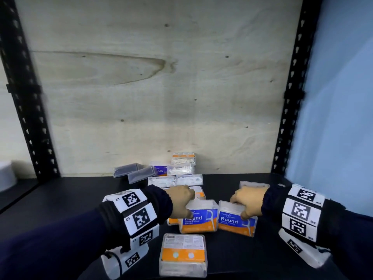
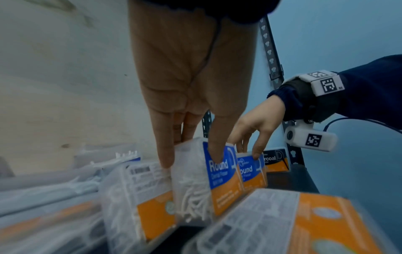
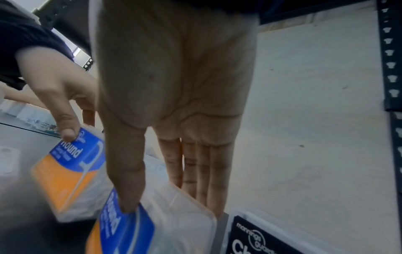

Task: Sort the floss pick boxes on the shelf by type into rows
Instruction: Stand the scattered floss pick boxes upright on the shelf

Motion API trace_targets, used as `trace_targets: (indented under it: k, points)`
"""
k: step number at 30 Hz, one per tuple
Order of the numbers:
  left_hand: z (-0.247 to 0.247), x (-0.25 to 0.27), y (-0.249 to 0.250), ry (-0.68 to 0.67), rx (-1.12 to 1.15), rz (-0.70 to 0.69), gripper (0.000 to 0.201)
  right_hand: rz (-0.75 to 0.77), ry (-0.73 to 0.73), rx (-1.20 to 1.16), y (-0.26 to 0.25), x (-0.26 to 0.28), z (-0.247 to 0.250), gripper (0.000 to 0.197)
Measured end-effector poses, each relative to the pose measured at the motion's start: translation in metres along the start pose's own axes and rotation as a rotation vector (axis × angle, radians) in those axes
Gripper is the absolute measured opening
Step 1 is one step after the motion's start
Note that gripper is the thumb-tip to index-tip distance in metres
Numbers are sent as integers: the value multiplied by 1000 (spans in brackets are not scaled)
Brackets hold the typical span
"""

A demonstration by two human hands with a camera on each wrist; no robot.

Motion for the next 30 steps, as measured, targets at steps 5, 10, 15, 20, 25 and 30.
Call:
trace_targets:
  k: [5,10,15,20,25,30]
  points:
    - [-16,2,-1,-51,2,-17,56,0,-1,-7,-1,1,0,46]
    - [-15,10,-3,3,-18,-60,58,10,15,5,0,0,0,44]
    - [-9,29,12,68,-17,-161,50,6,14,-15,0,-2,-2,45]
    - [-28,50,25,-68,-66,-222,70,4,27,-39,1,-1,-1,42]
    - [-51,54,24,-167,-189,-216,89,1,23,-46,-2,1,0,41]
    - [-48,54,23,-150,-229,-222,79,-9,12,-73,-2,5,3,45]
Point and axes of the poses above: each hand's wrist, its own x-axis away from the middle knuckle, its own z-axis out of the back of the hand, y = z × x, the point moved 6 cm from there along -x, towards the middle knuckle, and after that the axes turned 7 degrees about x, right-handed, at the moved point
